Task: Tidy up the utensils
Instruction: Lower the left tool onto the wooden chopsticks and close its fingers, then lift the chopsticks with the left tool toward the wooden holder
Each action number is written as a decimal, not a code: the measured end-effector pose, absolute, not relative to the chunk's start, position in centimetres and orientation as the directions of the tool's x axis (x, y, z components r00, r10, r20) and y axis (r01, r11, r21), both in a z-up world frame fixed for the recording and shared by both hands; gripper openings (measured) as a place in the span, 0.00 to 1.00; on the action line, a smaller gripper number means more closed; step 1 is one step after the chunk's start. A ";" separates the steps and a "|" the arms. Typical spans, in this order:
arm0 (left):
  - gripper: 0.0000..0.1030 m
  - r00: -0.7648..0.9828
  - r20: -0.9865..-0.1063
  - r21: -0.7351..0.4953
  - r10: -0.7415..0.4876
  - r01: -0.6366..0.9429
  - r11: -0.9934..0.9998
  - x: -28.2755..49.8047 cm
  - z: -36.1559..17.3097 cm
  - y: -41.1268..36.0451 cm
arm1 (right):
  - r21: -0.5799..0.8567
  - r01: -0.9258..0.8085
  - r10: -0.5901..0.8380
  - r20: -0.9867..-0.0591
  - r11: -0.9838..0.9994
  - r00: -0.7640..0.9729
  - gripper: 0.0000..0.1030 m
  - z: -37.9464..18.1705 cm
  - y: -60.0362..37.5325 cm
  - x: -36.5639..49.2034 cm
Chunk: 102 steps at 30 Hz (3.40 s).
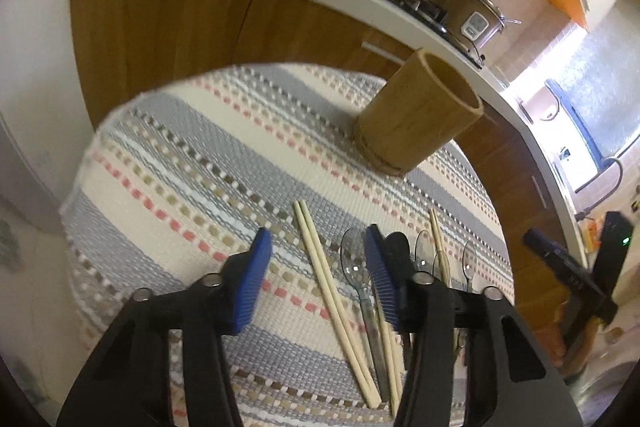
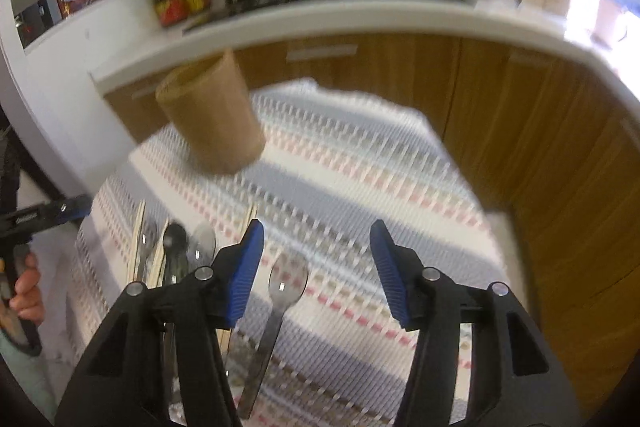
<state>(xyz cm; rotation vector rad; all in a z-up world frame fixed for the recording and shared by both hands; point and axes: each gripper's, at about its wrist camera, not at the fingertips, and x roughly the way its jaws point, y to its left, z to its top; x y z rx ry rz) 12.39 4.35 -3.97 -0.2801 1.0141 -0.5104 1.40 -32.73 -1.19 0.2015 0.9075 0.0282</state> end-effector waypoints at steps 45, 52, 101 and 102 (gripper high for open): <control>0.00 0.371 -0.817 -0.388 -0.441 0.212 0.897 15.8 -8.1 -0.9 | 0.273 0.002 0.248 -0.878 0.962 0.410 0.02 -6.5 -31.5 5.4; 0.00 0.422 -0.733 -0.452 -0.533 0.282 0.846 13.2 -6.2 0.1 | 0.228 -0.023 0.210 -0.849 0.973 0.484 0.01 -4.4 -31.4 3.7; 0.09 0.460 -0.739 -0.383 -0.492 0.313 0.869 12.4 -6.1 -0.2 | 0.101 -0.137 0.150 -0.897 0.985 0.416 0.03 -6.7 -27.6 4.9; 0.09 0.463 -0.736 -0.384 -0.494 0.316 0.868 12.3 -6.0 -0.2 | 0.101 -0.139 0.151 -0.897 0.985 0.417 0.03 -6.6 -27.7 4.9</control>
